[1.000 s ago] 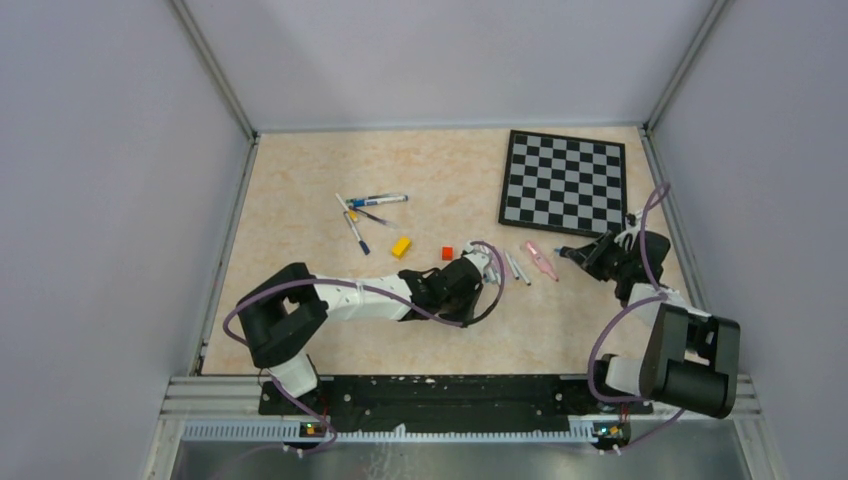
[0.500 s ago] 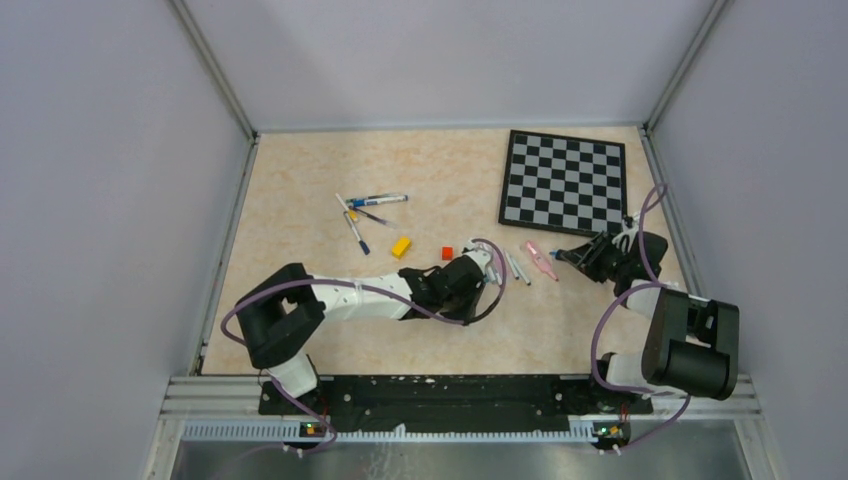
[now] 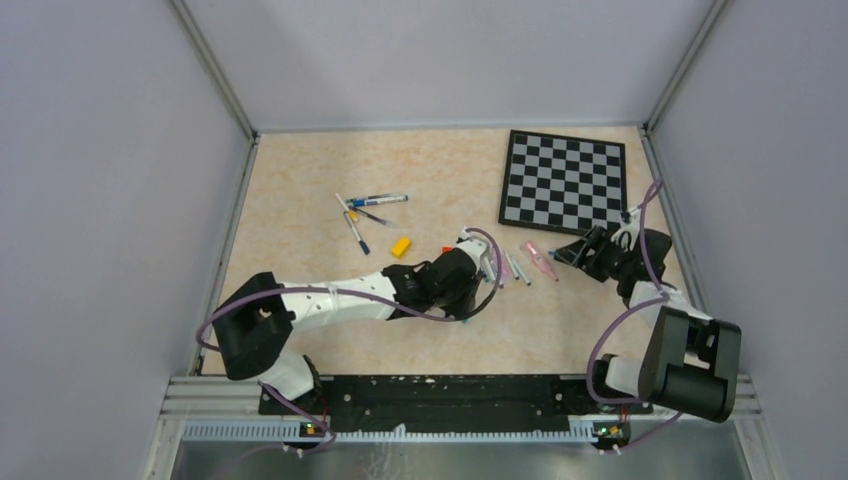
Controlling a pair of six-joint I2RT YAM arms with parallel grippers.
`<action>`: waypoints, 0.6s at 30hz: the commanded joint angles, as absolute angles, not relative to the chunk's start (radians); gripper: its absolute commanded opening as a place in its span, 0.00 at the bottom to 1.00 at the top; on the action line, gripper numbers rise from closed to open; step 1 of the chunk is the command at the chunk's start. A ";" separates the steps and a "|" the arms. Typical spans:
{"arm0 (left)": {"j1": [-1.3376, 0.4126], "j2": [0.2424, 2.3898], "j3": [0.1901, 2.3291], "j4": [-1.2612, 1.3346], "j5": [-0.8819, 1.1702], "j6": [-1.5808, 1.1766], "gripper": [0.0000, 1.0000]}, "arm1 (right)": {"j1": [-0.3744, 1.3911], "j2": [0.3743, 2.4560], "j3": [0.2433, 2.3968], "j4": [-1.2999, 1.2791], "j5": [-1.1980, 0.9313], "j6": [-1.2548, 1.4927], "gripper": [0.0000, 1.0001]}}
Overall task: Open the pen caps
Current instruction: Place the pen at the center of the board.
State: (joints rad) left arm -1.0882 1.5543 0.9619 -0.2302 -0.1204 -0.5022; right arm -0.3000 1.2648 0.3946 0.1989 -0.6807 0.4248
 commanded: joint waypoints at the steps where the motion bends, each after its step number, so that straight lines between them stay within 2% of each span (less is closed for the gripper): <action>1: -1.093 1.489 0.993 -0.229 -0.154 -0.477 0.35 | -0.316 1.197 0.449 0.148 -0.660 0.340 0.68; 6: -1.094 1.458 0.990 -0.231 -0.171 -0.465 0.36 | -0.316 1.163 0.466 0.109 -0.625 0.294 0.70; 15: -1.092 1.370 0.975 -0.250 -0.278 -0.430 0.49 | -0.316 1.101 0.470 0.099 -0.713 0.227 0.70; 18: -1.091 1.338 0.966 -0.248 -0.307 -0.405 0.57 | -0.316 1.076 0.476 0.100 -0.777 0.177 0.70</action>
State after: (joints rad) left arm -1.0882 1.4025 0.9623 -0.2596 -0.2352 -0.4473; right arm -0.3000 1.1263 0.4282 0.0799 -0.6861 0.2581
